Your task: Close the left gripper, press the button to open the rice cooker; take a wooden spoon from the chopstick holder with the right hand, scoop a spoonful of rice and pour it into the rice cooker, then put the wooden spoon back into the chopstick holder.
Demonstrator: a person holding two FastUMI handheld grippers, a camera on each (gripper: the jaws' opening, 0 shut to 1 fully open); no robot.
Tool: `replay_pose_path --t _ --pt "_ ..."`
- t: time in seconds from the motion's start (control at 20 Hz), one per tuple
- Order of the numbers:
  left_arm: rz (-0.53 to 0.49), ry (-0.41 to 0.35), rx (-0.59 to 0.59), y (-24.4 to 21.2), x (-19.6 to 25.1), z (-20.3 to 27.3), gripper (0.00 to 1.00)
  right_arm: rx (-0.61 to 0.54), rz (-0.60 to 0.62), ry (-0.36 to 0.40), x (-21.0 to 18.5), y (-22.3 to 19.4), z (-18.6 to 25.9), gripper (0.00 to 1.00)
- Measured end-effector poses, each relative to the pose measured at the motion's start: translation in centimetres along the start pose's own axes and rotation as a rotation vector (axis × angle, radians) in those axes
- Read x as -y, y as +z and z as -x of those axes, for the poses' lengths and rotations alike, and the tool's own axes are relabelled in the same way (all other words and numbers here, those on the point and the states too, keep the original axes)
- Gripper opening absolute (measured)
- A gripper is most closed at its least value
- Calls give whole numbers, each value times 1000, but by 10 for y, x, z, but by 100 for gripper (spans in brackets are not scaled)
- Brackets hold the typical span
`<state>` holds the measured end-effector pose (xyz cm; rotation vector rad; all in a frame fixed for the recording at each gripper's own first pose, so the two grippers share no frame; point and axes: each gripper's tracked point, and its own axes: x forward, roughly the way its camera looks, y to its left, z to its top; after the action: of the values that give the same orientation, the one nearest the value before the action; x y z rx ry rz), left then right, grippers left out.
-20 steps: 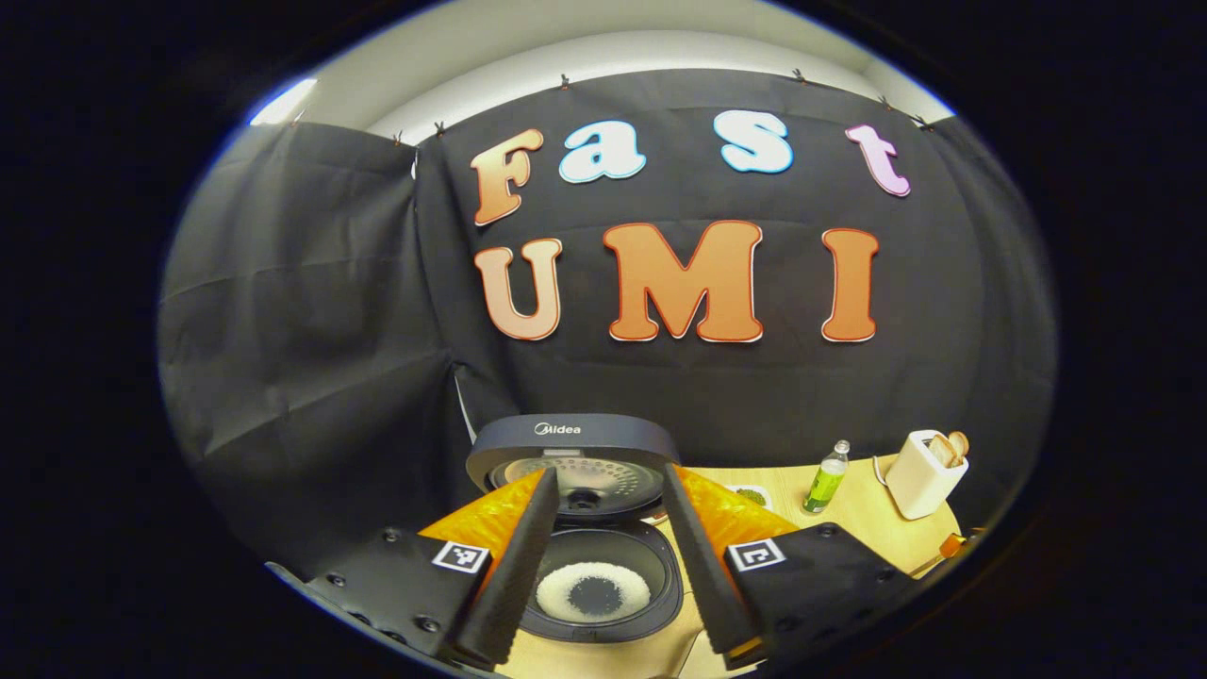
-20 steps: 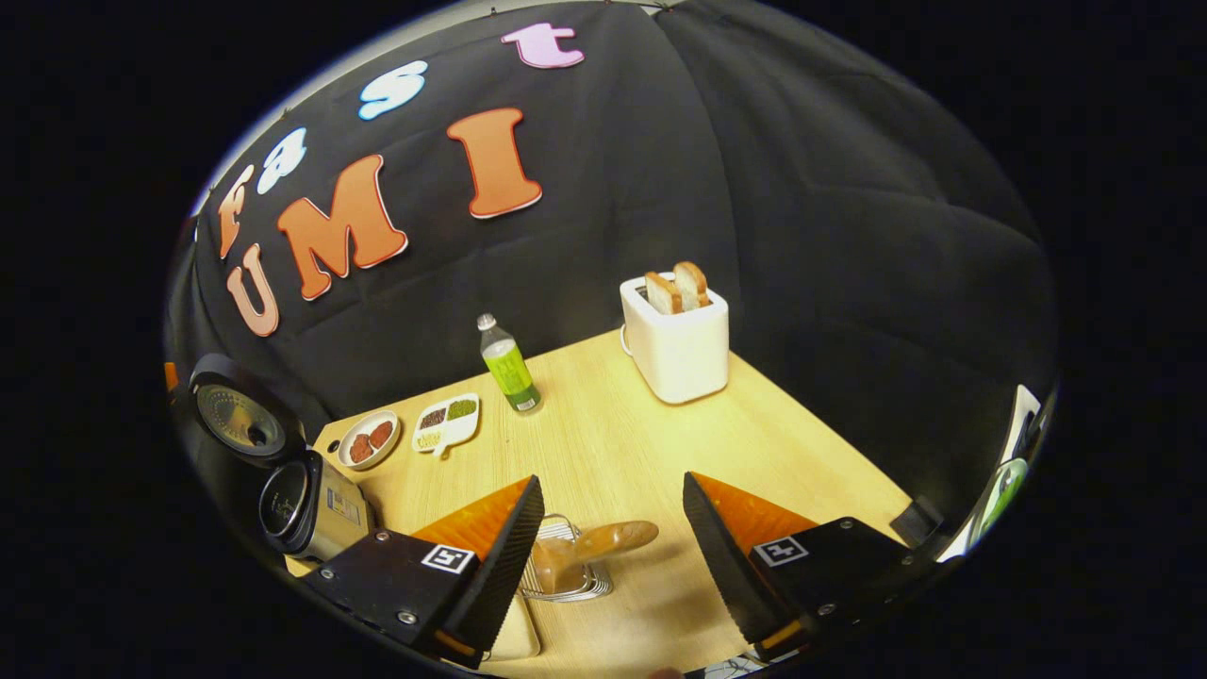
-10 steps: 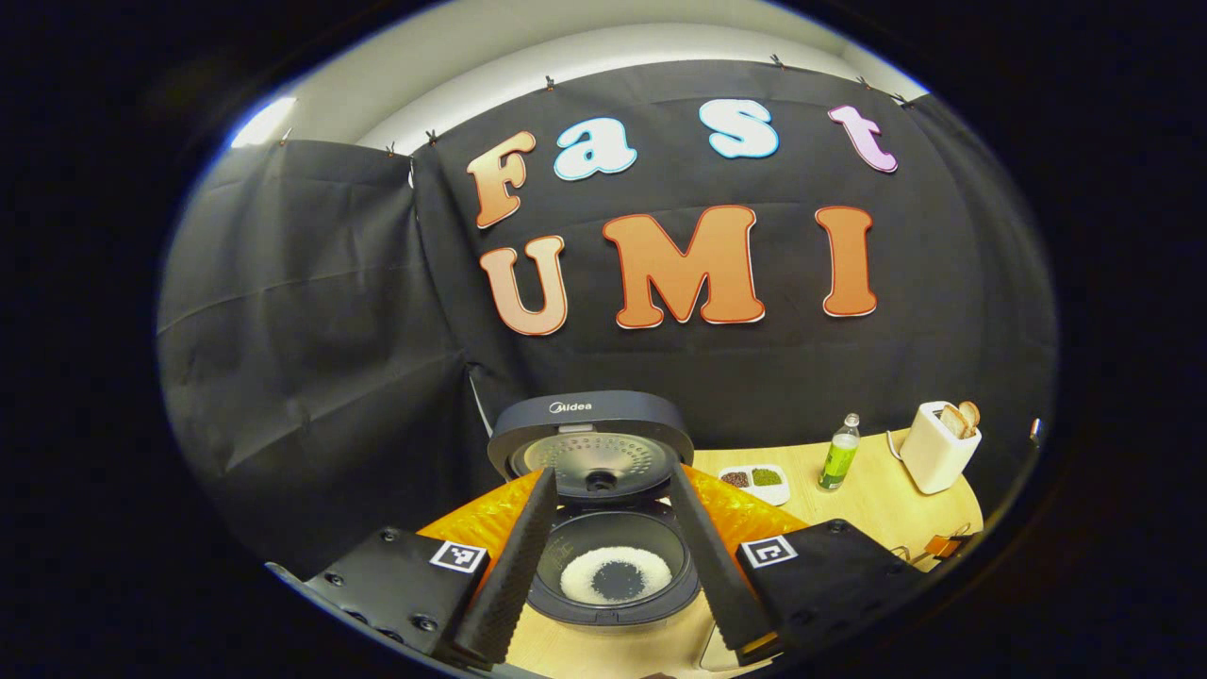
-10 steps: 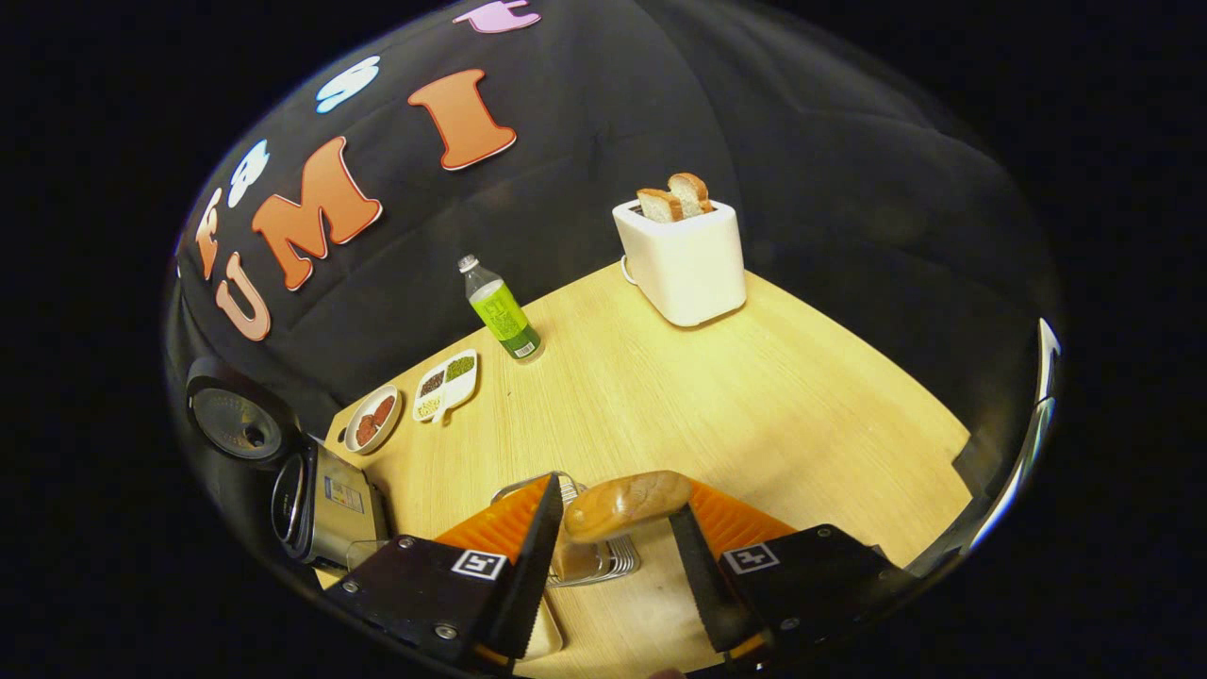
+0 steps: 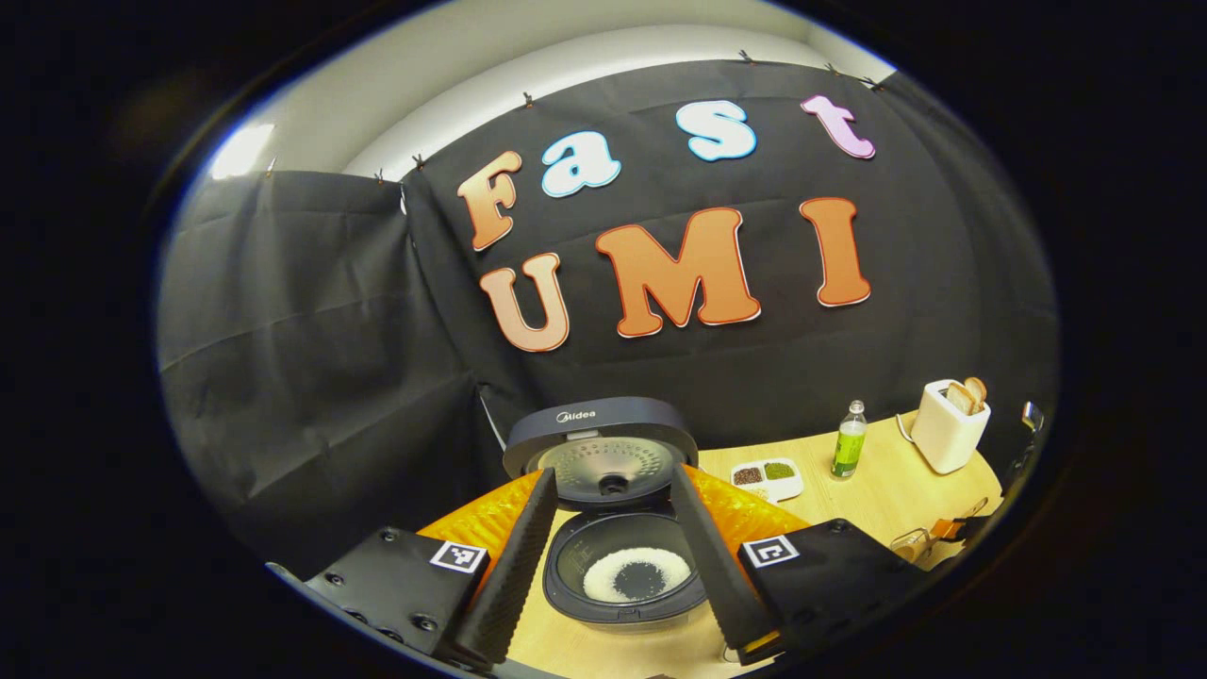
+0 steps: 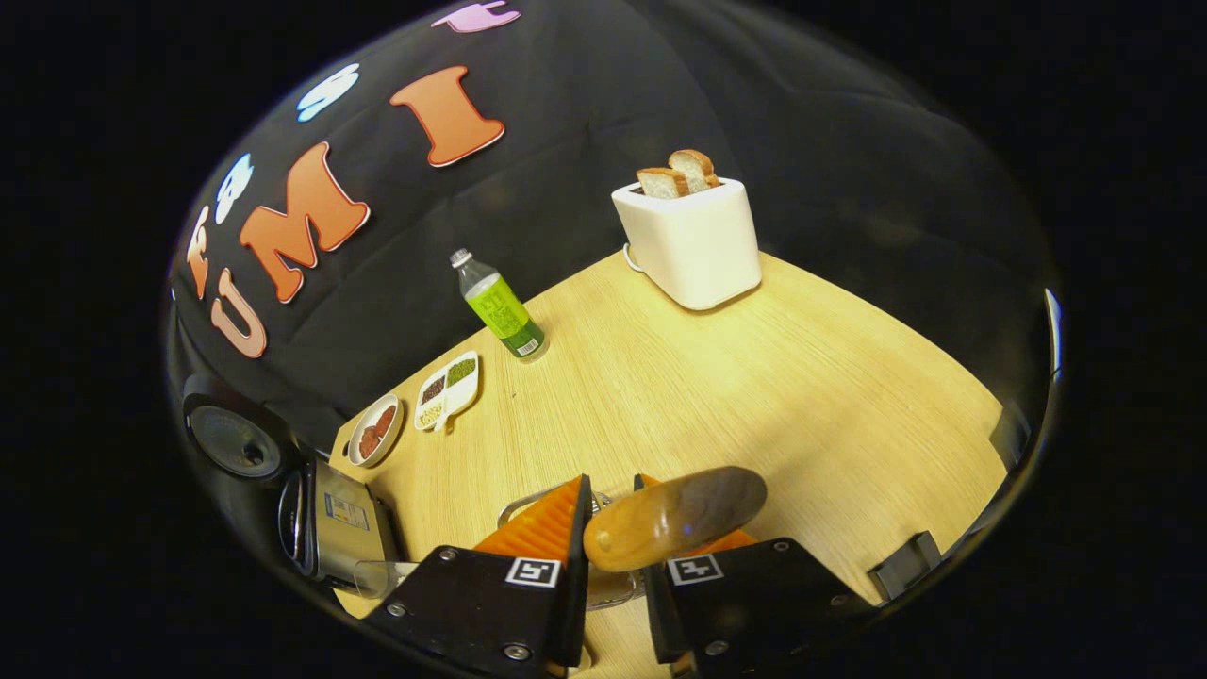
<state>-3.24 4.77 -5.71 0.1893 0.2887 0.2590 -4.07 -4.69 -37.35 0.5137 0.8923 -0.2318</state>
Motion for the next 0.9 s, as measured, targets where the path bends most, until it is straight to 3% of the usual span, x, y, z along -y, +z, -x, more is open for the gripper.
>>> replay_pose_path --t 0.1,0.15,0.2,0.3,0.5,0.55,0.65,0.7,0.85,0.9 --pt "-18 -14 10 2 6 0 82 11 8 -2 -2 3 -3 26" --pt "-26 -21 12 1 9 1 80 13 8 -7 -3 3 -5 20" --pt "-33 -29 17 1 12 0 79 15 12 -11 -4 4 -5 25" --pt "-40 -47 22 2 18 -2 75 15 27 -18 -9 5 -7 23" --pt "-33 -75 22 -1 23 -5 75 3 40 6 -26 -1 -6 19" --pt "-31 -79 22 -3 22 -5 83 1 52 6 -29 -3 -6 19" --pt "-32 -85 23 -5 20 -7 78 1 57 -31 -25 -2 -5 19" --pt "-33 -87 26 -6 18 -8 83 1 59 -47 -25 -3 -3 17" --pt "-31 -87 38 -9 10 -10 83 29 64 -72 -26 8 8 17" --pt "-25 -89 41 -10 8 -10 75 46 69 -75 -27 13 14 17"
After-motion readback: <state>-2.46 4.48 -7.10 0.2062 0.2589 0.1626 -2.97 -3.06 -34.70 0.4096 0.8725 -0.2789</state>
